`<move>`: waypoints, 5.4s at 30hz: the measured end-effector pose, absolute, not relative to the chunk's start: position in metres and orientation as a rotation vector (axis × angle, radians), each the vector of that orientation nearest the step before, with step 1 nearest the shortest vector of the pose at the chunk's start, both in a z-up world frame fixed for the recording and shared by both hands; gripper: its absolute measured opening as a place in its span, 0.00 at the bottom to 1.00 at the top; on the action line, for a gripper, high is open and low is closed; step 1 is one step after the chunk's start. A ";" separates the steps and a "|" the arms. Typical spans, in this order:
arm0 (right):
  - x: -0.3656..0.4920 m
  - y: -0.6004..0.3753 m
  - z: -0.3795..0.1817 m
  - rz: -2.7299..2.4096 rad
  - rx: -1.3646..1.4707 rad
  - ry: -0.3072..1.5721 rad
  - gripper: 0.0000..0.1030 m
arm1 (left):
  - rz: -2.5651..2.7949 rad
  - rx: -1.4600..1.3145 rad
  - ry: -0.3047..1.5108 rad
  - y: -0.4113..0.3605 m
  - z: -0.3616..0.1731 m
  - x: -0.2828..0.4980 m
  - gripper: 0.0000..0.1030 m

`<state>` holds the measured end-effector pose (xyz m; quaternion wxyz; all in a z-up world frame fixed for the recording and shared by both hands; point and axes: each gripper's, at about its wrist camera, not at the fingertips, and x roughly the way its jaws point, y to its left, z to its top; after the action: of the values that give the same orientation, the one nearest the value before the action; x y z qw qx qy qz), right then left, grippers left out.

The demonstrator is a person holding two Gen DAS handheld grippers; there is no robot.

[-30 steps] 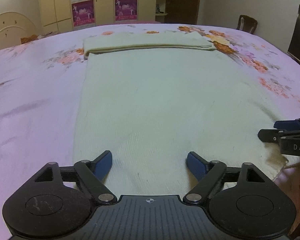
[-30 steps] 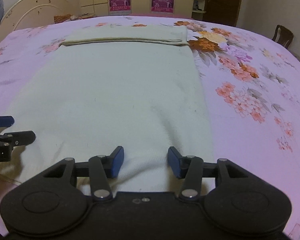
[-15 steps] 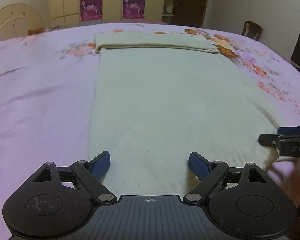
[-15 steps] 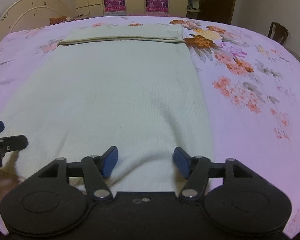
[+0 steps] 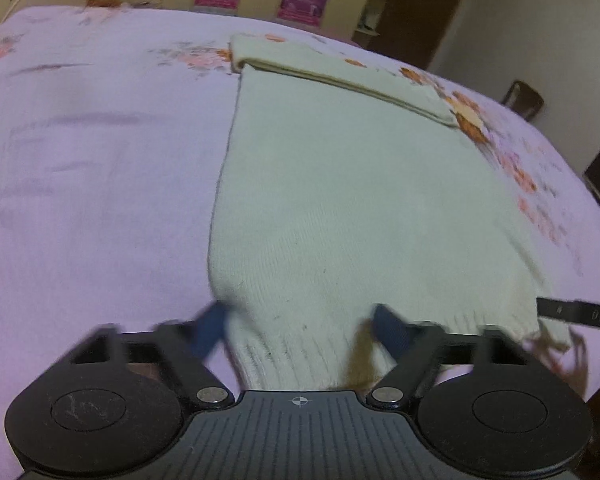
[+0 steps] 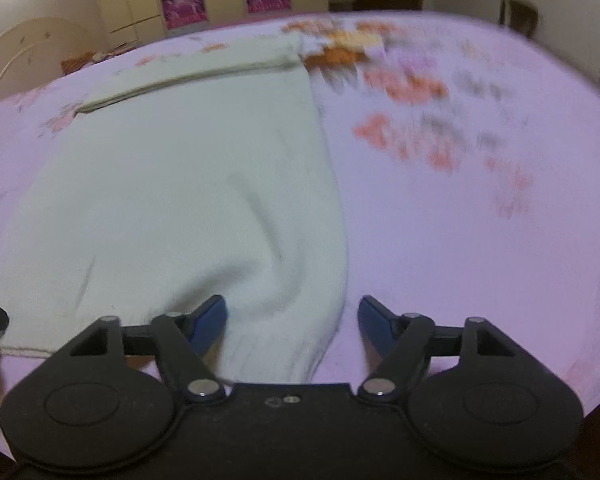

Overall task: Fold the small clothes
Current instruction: 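Grasp the sweater hem with both grippers and lift it, then carry the hem over the body toward the collar with both grippers, then lower the hem onto the collar and open both grippers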

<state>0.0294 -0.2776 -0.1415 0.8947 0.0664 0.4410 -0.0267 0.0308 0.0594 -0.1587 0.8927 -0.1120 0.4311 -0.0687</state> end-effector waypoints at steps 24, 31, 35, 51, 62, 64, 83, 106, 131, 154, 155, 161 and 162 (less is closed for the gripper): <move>0.039 -0.268 -0.128 0.078 0.123 1.011 0.15 | -0.121 -0.341 0.953 0.077 -0.156 0.032 0.42; 0.038 -0.284 -0.132 0.082 0.213 1.037 0.44 | -0.147 -0.332 0.969 0.071 -0.161 0.036 0.51; 0.036 -0.267 -0.131 0.106 0.148 1.037 0.24 | -0.207 -0.355 0.975 0.065 -0.161 0.037 0.11; 0.057 -0.282 -0.080 0.207 0.304 0.839 0.10 | -0.298 -0.347 0.724 0.058 -0.099 0.078 0.11; 0.142 -0.303 -0.056 0.231 0.434 0.719 0.10 | -0.254 -0.391 0.599 0.055 -0.078 0.172 0.10; 0.163 -0.305 -0.057 0.235 0.457 0.709 0.10 | -0.235 -0.402 0.582 0.053 -0.080 0.193 0.10; 0.368 -0.326 -0.102 0.183 0.554 0.725 0.10 | -0.090 -0.420 0.593 0.049 -0.121 0.394 0.10; 0.447 -0.308 -0.116 0.103 0.261 0.724 0.65 | -0.007 -0.204 0.640 0.053 -0.132 0.448 0.87; 0.465 -0.302 -0.137 0.009 0.117 0.718 0.06 | 0.134 -0.201 0.655 0.079 -0.171 0.467 0.01; 0.460 -0.292 -0.138 0.132 0.105 0.806 0.33 | -0.048 -0.141 0.736 0.054 -0.163 0.472 0.11; 0.459 -0.292 -0.138 0.132 0.103 0.800 0.26 | -0.051 -0.136 0.732 0.053 -0.162 0.471 0.03; 0.450 -0.290 -0.129 0.128 0.063 0.725 0.05 | -0.029 -0.093 0.620 0.050 -0.148 0.460 0.03; 0.447 -0.290 -0.124 0.116 0.044 0.692 0.05 | -0.019 -0.107 0.599 0.052 -0.146 0.460 0.03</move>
<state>0.4471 -0.2895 -0.1242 0.9388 0.0214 0.3390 0.0569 0.4596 0.0518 -0.1456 0.9540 -0.0525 0.2950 -0.0095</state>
